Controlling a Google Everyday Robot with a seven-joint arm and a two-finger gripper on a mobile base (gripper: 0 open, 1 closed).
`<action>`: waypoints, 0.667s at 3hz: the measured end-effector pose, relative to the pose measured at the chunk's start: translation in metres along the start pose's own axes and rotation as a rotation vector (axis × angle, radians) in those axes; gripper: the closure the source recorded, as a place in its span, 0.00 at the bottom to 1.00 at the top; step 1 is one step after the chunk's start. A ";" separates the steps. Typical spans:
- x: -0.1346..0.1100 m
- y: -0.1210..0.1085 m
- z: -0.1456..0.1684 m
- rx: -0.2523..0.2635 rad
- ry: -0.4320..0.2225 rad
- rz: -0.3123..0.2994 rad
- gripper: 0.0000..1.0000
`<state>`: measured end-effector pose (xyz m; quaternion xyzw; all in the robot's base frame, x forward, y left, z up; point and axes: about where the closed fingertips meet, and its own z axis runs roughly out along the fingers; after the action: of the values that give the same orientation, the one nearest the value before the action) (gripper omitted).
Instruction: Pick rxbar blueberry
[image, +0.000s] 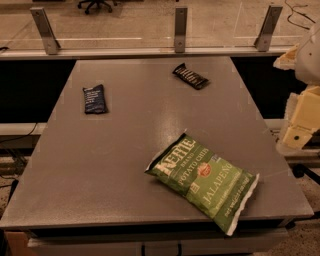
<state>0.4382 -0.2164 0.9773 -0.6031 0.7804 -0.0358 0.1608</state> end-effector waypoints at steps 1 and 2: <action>0.000 0.000 0.000 0.000 0.000 0.000 0.00; -0.033 0.004 0.012 -0.028 -0.083 -0.050 0.00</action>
Offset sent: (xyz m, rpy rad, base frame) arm 0.0188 0.0938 -0.0196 0.1931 0.0144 0.2065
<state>0.4457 -0.1818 0.9715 -0.6254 0.7583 -0.0037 0.1837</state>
